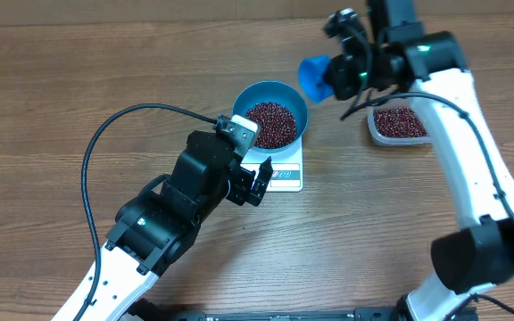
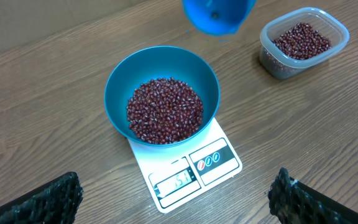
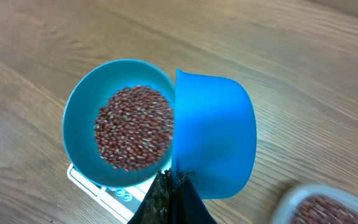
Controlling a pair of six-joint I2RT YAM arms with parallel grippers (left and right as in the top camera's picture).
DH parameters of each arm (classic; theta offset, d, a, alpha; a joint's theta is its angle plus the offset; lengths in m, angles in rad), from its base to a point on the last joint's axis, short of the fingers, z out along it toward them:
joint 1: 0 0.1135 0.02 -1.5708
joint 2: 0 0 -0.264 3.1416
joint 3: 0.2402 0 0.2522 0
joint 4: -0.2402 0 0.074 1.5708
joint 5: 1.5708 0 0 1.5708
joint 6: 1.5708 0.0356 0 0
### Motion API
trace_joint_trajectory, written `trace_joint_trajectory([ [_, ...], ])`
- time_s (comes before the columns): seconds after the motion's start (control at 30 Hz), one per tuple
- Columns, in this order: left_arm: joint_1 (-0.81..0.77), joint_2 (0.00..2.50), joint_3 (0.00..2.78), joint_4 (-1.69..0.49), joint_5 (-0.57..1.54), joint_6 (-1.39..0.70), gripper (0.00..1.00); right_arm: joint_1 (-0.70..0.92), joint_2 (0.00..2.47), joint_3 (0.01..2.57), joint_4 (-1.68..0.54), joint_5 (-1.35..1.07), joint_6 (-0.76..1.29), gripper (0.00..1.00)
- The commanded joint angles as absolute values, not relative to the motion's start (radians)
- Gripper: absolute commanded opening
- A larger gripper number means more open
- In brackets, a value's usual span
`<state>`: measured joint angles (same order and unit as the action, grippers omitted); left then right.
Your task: Scoop item into bowl and weigh 150g on scale
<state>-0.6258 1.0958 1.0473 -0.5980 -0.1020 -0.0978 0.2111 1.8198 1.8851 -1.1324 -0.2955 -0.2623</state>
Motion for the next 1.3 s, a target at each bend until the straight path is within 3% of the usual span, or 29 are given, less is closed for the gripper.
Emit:
trace_joint_trajectory([
  [0.0,-0.621,1.093,1.046,-0.597,-0.112,-0.093,0.99,0.147,1.754,1.920,-1.147,-0.289,-0.262,0.04],
  [0.67,-0.621,1.093,1.046,-0.591,-0.116,-0.089,0.99,0.046,1.749,1.920,-1.211,-0.307,-0.263,0.04],
  [1.0,-0.621,1.093,1.046,-0.595,-0.115,-0.089,1.00,0.053,1.749,1.920,-1.216,-0.608,-0.323,0.04],
  [1.27,-0.621,1.093,1.046,-0.593,-0.125,-0.077,1.00,0.152,1.753,1.918,-1.210,-0.630,-0.323,0.04],
])
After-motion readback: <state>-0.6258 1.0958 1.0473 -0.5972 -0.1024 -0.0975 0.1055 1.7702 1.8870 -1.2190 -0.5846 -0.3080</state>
